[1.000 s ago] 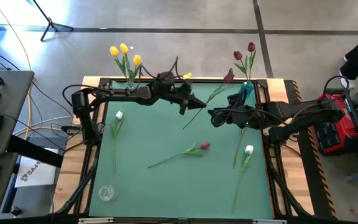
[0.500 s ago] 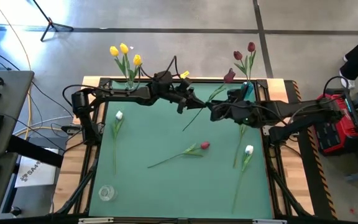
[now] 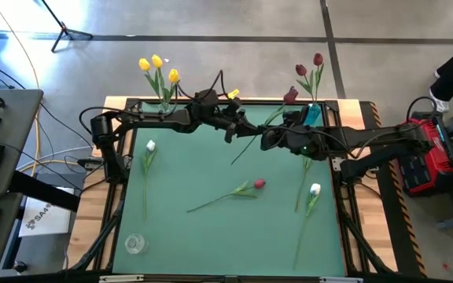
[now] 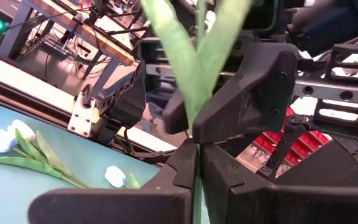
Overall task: Sort flowers into vase by color
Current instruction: Put the top red tulip into the blue vase
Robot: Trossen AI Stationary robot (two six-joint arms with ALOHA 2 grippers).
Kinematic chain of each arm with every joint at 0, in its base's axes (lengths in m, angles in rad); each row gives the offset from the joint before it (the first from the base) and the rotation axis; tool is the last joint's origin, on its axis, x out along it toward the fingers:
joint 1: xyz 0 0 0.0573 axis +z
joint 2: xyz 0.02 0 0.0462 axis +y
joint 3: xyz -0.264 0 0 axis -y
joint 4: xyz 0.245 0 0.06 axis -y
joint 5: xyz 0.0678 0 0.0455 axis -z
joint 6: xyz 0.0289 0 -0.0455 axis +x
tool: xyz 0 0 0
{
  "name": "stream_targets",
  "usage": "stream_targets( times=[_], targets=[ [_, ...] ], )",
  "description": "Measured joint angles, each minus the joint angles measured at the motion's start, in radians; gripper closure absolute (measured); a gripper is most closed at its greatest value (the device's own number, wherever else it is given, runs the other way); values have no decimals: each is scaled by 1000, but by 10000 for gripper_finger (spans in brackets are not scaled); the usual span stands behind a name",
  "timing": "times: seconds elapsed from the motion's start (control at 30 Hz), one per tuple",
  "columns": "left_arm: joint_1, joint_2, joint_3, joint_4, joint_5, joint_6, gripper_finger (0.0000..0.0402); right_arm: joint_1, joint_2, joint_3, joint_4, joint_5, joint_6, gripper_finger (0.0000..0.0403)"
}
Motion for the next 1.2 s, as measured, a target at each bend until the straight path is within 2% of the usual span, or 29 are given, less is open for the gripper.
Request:
stream_targets(
  times=[0.1, 0.27, 0.47, 0.6, 0.83, 1.03, 1.2],
  targets=[
    [1, 0, 0, -24, -5, 1, 383, 1, -7, 0, -14, 15, -51, 394],
    [7, 0, 0, -146, 8, 53, 355, -1, -31, 0, -125, 137, -34, 386],
    [5, 0, 0, -320, 9, 123, 336, -7, -82, 0, -400, 324, 65, 398],
    [-2, 0, 0, -352, 9, 138, 334, -45, -116, 0, -604, 387, 152, 398],
    [-4, 0, 0, -348, 1, 139, 334, -185, -122, 0, -788, 423, 131, 400],
    [-4, 0, 0, -348, -1, 139, 334, -325, -122, 1, -803, 500, 78, 400],
    [-4, 0, 0, -348, -4, 139, 334, -450, -122, 1, -786, 540, 109, 400]
  ],
)
